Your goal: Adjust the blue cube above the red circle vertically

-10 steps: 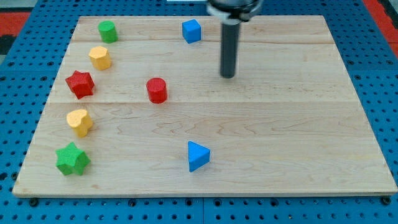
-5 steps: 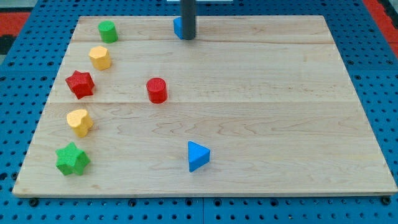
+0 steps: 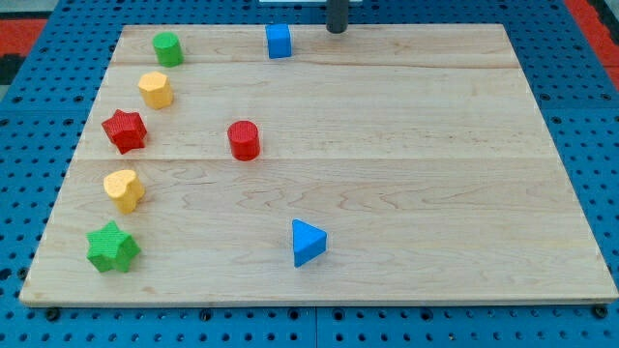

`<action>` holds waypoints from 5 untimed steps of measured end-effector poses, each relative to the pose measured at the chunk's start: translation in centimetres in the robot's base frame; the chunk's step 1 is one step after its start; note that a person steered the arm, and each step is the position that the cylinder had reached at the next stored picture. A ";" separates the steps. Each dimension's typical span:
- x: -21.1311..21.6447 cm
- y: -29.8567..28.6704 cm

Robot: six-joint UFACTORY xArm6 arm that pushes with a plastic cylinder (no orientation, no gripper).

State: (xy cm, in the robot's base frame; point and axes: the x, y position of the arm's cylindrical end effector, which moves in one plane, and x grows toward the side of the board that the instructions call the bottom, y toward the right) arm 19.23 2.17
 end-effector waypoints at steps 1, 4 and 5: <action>0.1 -3.5; 0.1 -7.5; 0.1 -4.1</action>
State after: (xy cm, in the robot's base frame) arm 19.30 -1.98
